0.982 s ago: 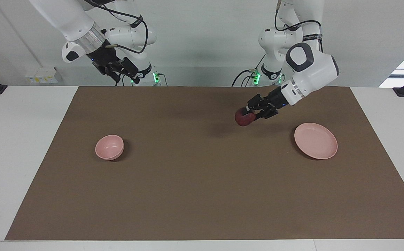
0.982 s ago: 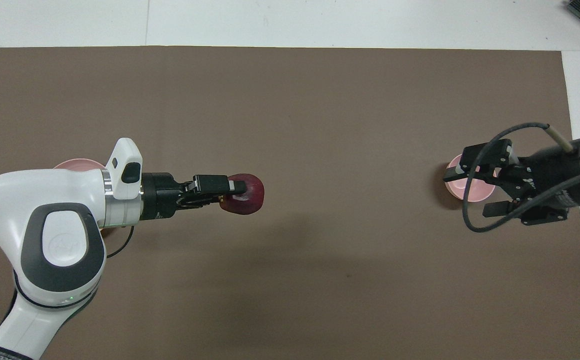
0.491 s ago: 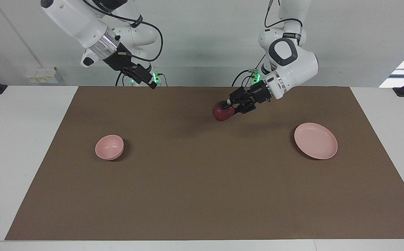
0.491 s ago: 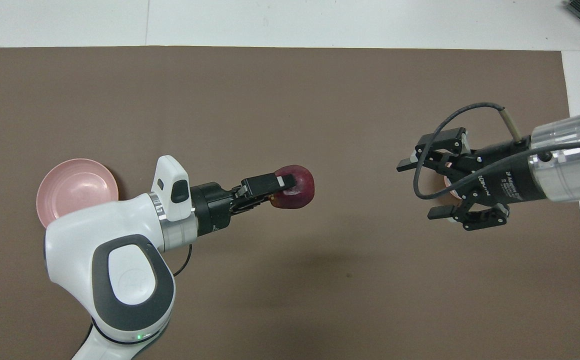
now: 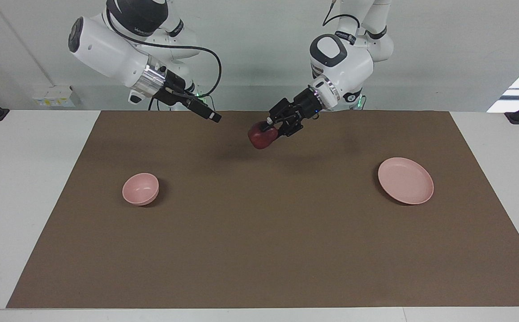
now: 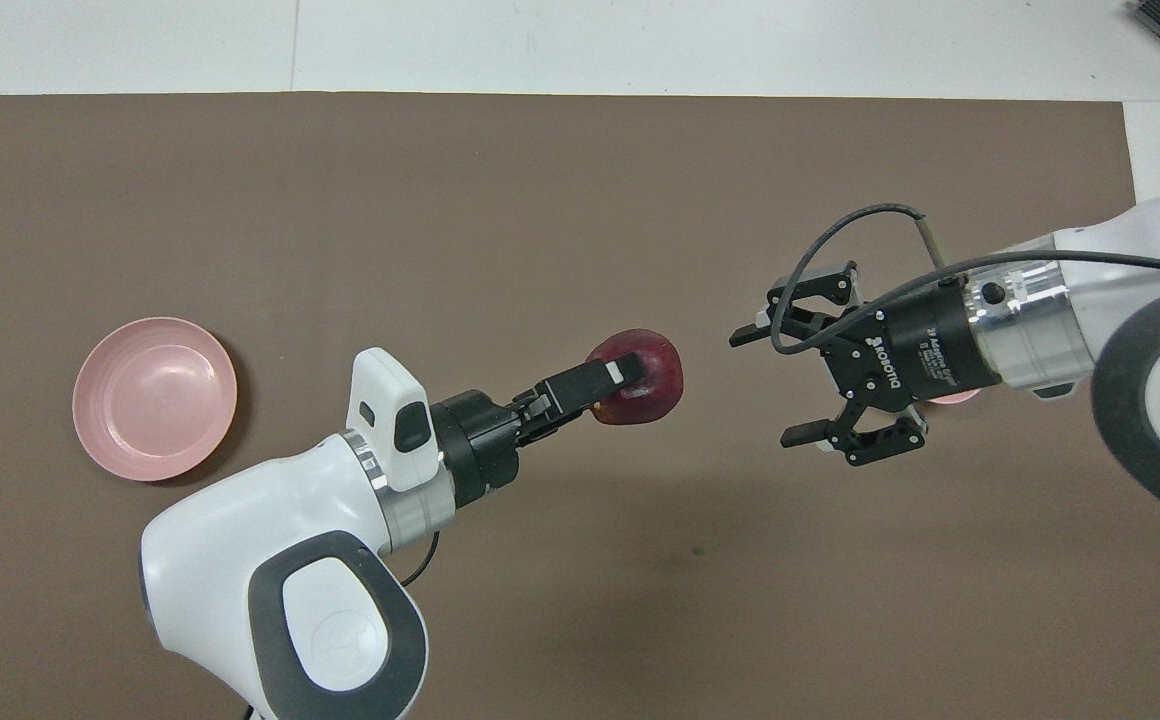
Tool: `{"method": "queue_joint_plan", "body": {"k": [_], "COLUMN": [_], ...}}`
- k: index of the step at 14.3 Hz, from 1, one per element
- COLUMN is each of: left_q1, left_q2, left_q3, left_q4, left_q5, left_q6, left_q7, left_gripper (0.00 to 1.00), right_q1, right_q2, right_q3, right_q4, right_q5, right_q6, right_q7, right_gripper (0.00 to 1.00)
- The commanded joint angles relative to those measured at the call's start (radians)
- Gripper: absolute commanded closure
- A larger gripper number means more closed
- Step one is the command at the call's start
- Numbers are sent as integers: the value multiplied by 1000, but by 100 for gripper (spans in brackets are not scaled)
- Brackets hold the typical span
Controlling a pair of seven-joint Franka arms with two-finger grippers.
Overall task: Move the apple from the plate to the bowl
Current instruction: 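Carry the apple toward center while the right gripper approaches it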
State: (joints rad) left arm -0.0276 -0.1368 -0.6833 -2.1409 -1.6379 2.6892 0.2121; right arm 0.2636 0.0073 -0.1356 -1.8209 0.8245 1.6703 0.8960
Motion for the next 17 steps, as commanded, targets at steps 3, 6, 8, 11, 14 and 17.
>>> {"method": "queue_joint_plan", "body": {"k": [3,6,8,11,14,17], "left_q1": [5,3,2,0,5,8], "left_q2": [-15,-15,-15,-15,-14,-14], "left_q3": [-51,-65,-71,-87,-93,-101], "left_q4": [22,29,33,38,42,52], "left_q5": [-25,-25,-23,-22,-17,-11], "left_q6": [77,78,78,80,80,80], "left_q7": [-14,-40,-71,-85,-85,-86], "left_gripper": [100,100,100,100,100,100], "right_q1": [23,49,52,63,91,91], "right_q2": [23,31,34,37,34,30], "right_q3": [1,1,1,2,1,1], "right_q4": [-6,-5,-1,2,-4,-9], "right_q5": [57,64,91,96,93,91], "right_q6": [42,78,100,112,114,97], "right_q7": [9,12,14,18,29,27], "right_gripper": [0,0,0,0,0,0]}}
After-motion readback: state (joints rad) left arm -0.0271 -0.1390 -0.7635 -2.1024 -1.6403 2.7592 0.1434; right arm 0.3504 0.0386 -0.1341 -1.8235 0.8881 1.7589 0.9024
